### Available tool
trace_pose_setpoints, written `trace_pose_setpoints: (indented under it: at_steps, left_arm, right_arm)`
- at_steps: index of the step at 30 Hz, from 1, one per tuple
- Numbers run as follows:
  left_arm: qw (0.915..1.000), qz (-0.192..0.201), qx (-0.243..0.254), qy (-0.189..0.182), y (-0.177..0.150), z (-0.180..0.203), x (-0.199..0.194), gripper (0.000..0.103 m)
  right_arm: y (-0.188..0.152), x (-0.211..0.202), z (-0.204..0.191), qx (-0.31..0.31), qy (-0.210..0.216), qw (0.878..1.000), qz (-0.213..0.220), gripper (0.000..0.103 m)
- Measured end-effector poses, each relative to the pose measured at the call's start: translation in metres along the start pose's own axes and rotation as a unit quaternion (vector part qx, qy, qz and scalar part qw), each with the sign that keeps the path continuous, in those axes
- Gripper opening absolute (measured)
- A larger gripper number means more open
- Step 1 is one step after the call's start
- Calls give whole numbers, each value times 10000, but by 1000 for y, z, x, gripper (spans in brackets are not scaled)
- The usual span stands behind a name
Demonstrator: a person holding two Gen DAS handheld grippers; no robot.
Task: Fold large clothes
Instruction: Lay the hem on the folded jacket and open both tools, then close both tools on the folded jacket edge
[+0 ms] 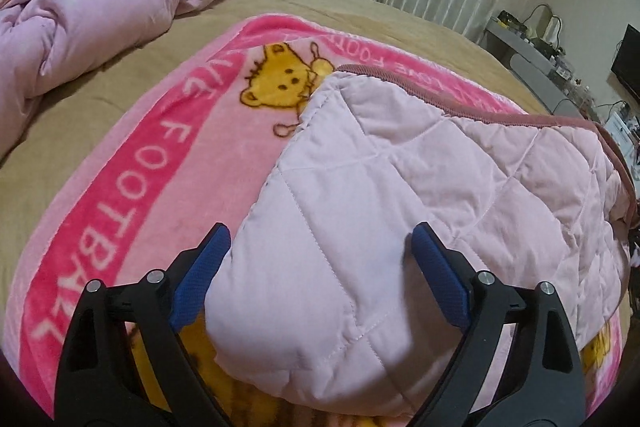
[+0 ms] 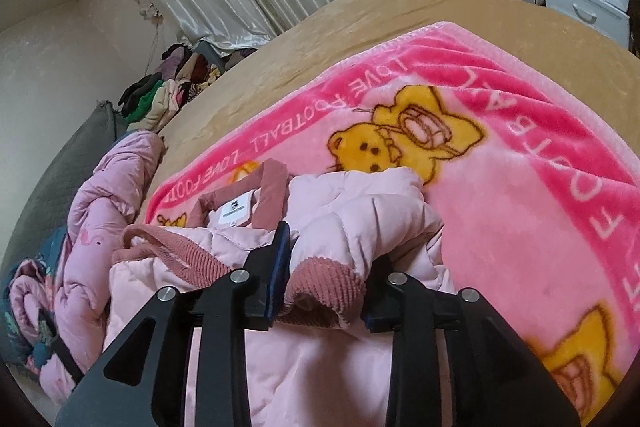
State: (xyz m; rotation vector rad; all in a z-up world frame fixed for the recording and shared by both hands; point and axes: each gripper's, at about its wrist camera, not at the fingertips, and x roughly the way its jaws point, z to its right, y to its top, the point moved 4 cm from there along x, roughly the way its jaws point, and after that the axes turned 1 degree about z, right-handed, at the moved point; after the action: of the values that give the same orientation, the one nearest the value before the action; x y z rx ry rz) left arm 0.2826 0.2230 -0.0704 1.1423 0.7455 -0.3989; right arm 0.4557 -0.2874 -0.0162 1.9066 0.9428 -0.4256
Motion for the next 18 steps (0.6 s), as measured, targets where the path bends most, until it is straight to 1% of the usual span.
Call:
trace_pose_setpoints:
  at_steps: [1,2,4,5,6,9,12,15,18]
  left_arm:
    - [10000,15,-10,3,0,0,-1,85]
    - [10000,23,-14,-9,0,1,-2,85]
    - [10000,41,13,-18,1,2,-4,85]
    - [10000,60,34,-4,2,3,-5,85]
    - [10000,77,54,-7,2,5,-7,85]
    - [9999,145,67,-15,3,7,-14,85]
    - [9997,252,77,-12,6,6,-24,85]
    - [9991,399,162,62,8,4,-37,85]
    - [9985,469,232,137,9,2,-41,85]
  right_arm:
    - [0,-2,1,51,65,10000,-43,35]
    - [-1,-5,1,120,168,9997,-97,48]
    - [-3,-10,0,278,421,9983,-282,84]
    - [-5,-15,0,324,307,9986,-269,98]
    - [-6,-23,-1,261,175,9994,-163,99]
    - [-9,-43,1,138,98,9997,187,99]
    - [-17,-58,9,16,-21,9992,389,99]
    - [-31,-67,19,-240,-291,9979,520,99]
    - [-46,-70,27,-516,-480,9961,537,99]
